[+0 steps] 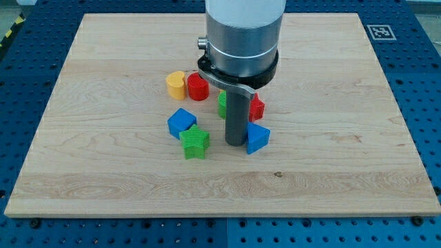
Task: Move the blue triangle down and left a bit
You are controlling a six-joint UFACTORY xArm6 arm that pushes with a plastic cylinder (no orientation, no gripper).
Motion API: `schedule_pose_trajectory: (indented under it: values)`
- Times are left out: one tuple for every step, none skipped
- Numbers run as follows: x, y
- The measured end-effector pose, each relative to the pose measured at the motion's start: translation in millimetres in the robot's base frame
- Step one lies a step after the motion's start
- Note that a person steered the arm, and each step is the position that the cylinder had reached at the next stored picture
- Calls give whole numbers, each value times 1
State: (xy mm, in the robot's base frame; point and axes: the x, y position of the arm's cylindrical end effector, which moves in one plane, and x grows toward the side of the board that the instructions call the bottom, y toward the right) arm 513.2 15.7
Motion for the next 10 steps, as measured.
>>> schedule_pose_trajectory:
  values:
    - [-11, -13]
    - [-14, 5]
    - [-21, 15]
    - [-24, 40]
    - [-1, 69]
    - [6, 70]
    - [-2, 82]
    - [14, 82]
    - [12, 83]
    - [1, 112]
